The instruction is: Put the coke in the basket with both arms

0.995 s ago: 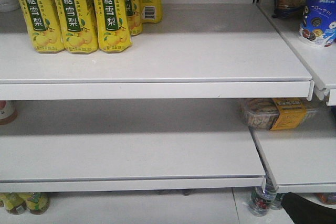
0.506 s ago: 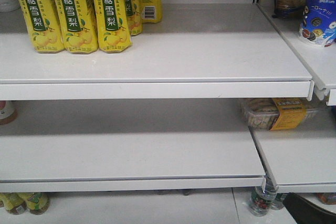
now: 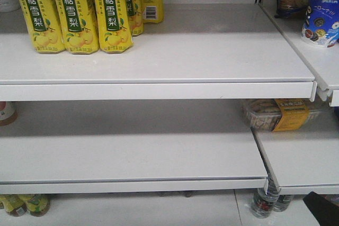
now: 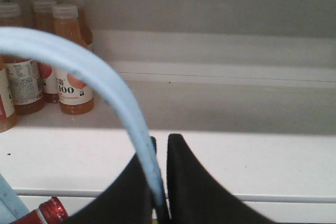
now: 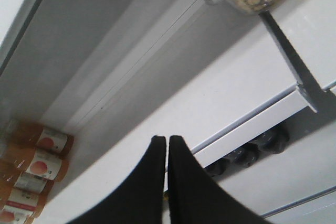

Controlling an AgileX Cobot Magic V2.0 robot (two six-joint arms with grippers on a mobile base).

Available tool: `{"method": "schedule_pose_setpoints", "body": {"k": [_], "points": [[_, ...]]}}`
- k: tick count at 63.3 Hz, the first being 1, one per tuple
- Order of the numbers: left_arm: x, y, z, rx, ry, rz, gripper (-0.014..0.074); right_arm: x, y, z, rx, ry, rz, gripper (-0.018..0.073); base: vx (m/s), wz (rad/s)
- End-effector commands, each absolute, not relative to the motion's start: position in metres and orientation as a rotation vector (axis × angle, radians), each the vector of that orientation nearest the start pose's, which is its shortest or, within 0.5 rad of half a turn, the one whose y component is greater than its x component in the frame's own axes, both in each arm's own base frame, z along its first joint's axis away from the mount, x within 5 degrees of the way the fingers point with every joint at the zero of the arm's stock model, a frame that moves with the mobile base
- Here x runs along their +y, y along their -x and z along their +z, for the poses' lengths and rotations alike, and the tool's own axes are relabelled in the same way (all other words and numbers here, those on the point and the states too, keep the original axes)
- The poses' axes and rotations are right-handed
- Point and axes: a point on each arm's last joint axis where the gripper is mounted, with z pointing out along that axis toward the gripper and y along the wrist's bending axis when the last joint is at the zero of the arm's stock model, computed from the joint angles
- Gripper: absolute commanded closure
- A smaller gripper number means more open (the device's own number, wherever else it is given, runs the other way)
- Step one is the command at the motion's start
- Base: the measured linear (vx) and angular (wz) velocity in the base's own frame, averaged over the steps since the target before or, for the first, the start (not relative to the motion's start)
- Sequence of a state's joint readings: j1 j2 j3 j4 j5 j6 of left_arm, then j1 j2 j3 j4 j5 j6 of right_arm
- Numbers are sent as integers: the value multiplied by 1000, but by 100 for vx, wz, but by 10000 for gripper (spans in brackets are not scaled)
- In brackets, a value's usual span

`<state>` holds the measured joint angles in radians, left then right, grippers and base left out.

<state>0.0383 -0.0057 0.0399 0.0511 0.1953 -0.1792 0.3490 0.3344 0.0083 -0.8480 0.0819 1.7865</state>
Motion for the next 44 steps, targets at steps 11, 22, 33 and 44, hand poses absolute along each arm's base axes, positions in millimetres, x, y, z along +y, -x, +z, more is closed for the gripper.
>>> {"method": "schedule_pose_setpoints", "body": {"k": [11, 22, 33, 44], "points": [[3, -56, 198, 1547, 49, 18, 603, 18, -65, 202, 1727, -327, 692, 564, 0, 0], [3, -56, 198, 1547, 49, 18, 603, 6, -57, 210, 1565, -350, 519, 564, 0, 0], [3, -56, 198, 1547, 49, 18, 603, -3, -56, 197, 1510, -443, 363, 564, 0, 0], [3, -56, 198, 1547, 49, 18, 603, -4, -56, 188, 1595, -432, 312, 564, 0, 0]]}}
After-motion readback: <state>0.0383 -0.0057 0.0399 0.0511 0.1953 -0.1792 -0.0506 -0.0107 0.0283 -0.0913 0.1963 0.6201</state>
